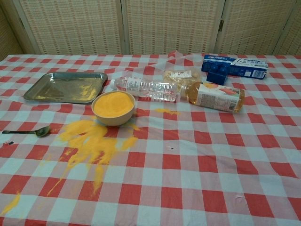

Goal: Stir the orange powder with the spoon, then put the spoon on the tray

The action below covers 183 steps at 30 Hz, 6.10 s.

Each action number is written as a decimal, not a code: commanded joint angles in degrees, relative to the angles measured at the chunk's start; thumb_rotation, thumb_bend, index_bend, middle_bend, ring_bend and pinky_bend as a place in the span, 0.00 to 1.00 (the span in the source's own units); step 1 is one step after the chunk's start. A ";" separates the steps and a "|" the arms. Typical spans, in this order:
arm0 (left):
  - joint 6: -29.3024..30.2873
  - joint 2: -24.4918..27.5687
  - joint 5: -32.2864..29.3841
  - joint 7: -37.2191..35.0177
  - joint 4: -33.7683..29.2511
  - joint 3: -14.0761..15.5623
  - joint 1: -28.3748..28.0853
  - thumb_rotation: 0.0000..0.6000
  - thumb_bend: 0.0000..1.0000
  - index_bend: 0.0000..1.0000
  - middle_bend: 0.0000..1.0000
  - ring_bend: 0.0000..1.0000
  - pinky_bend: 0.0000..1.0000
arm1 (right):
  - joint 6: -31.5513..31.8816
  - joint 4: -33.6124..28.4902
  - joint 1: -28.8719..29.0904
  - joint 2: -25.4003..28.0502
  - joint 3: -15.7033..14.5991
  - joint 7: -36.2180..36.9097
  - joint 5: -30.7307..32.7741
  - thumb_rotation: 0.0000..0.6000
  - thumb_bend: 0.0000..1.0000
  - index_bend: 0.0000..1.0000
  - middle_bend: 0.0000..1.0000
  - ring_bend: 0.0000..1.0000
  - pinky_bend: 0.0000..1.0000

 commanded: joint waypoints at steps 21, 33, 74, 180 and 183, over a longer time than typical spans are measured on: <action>-1.82 -19.15 1.48 6.66 15.48 -4.39 -5.82 1.00 0.43 0.40 0.00 0.00 0.09 | -3.43 0.70 0.69 -1.75 1.52 -1.36 0.69 1.00 0.13 0.00 0.00 0.00 0.00; -4.74 -26.78 -1.57 8.06 25.02 -6.93 -9.70 1.00 0.43 0.44 0.00 0.00 0.09 | -4.81 0.94 1.04 -2.29 2.07 -1.94 1.70 1.00 0.13 0.00 0.00 0.00 0.00; -11.30 -38.45 -4.86 10.94 41.48 -4.83 -14.49 1.00 0.43 0.49 0.00 0.00 0.09 | -6.13 0.42 0.94 -2.33 2.23 -2.51 1.99 1.00 0.13 0.00 0.00 0.00 0.00; -22.78 -31.46 -22.73 39.01 19.53 -11.99 -33.31 1.00 0.82 0.33 0.00 0.00 0.04 | -7.25 -0.76 0.77 -0.10 1.93 0.13 2.18 1.00 0.14 0.00 0.00 0.00 0.00; -22.99 -31.30 -23.13 39.18 19.64 -11.74 -33.35 1.00 0.82 0.34 0.00 0.00 0.03 | -7.24 -0.75 0.76 -0.11 1.95 0.10 2.22 1.00 0.13 0.00 0.00 0.00 0.00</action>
